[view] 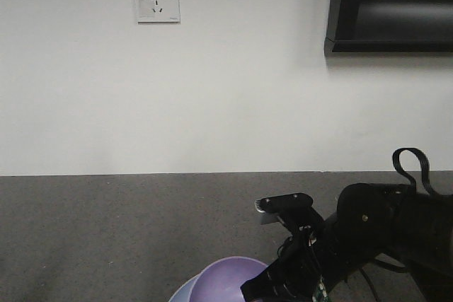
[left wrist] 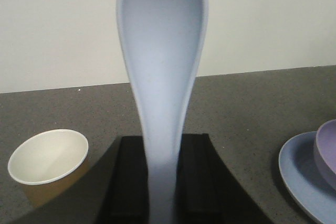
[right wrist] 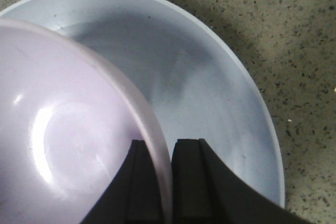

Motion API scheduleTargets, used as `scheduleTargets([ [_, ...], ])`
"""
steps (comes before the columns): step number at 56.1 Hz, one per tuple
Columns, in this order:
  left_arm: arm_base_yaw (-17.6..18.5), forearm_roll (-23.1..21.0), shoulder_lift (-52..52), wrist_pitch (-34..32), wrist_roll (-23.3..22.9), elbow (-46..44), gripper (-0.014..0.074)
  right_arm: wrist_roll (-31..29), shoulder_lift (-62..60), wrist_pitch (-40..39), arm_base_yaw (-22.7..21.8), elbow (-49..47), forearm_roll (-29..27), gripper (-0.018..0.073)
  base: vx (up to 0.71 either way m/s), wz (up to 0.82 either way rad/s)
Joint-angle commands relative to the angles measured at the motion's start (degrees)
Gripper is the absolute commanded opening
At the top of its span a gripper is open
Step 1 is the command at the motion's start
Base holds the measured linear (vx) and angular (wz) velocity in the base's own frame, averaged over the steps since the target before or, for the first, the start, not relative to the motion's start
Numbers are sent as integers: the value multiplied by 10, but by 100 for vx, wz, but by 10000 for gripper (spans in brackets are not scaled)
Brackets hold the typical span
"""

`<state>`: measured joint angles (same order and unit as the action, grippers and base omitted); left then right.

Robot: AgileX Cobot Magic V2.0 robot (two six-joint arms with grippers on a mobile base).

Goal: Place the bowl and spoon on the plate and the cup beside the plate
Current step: 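Lower the lavender bowl onto the plate and open the right gripper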

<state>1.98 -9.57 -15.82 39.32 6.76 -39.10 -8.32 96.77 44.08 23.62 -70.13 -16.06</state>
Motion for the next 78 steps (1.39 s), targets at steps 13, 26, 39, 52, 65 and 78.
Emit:
scheduleTargets([
  [13, 3, -9, -7, -49, -3, -13, 1, -23, -24, -31, 0, -20, -16, 34, 0, 0],
  [26, 3, -2, -7, -53, 4, -13, 3, -56, -24, -30, 0, -20, -62, 153, 0, 0],
  [39, 3, 11, -7, -58, 7, -13, 3, -63, -12, -31, 0, -20, -78, 325, 0, 0],
  [52, 3, 10, -7, -55, 7, -13, 3, -72, -8, -42, 0, -21, -68, 433, 0, 0],
  [65, 3, 10, -7, -63, 7, -13, 3, -79, -23, -52, -1, -22, 23, 446, 0, 0],
  [78, 3, 10, -7, -51, 7, -13, 3, -58, -89, -54, -1, -22, 102, 445, 0, 0],
])
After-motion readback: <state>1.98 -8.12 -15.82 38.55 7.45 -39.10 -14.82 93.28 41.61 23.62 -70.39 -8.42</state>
